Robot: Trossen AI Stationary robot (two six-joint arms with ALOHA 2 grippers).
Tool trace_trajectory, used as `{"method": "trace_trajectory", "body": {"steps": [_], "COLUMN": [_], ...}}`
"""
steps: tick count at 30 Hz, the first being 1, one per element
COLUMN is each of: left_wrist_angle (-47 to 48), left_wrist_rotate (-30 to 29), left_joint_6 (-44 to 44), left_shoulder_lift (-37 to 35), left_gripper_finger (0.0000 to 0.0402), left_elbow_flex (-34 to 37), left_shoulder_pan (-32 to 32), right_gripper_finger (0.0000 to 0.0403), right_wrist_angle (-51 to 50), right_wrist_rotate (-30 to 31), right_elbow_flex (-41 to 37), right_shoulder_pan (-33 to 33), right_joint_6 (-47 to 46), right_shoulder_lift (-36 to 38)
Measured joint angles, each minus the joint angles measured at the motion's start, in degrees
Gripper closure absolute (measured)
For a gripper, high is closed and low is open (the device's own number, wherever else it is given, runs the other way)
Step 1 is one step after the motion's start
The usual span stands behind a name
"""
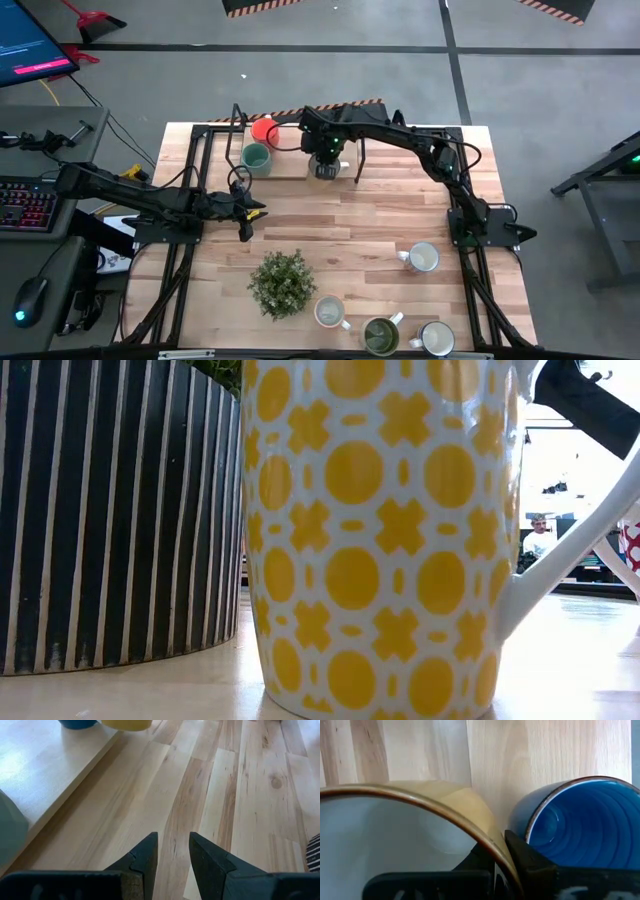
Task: Place coffee mugs
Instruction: Put the yellow mug on the shelf
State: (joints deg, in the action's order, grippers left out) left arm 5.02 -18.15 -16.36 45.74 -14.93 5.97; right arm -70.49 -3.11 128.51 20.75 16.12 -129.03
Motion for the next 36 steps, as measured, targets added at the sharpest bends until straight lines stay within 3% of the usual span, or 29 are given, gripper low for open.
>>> {"method": "trace_trajectory", "body": {"steps": [36], "left_wrist_angle": [-0.15], "left_wrist_rotate": [0.0], "left_joint_6": [-0.04], "left_shoulder_lift": [0.0], "left_gripper_finger": [0.03], "left_elbow_flex": [0.01], "left_shoulder_pan": [0.03], "right_gripper_finger": [0.0403], "right_wrist_angle": [-0.02], "right_wrist_rotate": [-0.47], "right_elbow_flex": [0.19], "right_shoulder_pan": [2.92], "right_joint_6": [0.37], "right_shoulder_lift": [-3.51]}}
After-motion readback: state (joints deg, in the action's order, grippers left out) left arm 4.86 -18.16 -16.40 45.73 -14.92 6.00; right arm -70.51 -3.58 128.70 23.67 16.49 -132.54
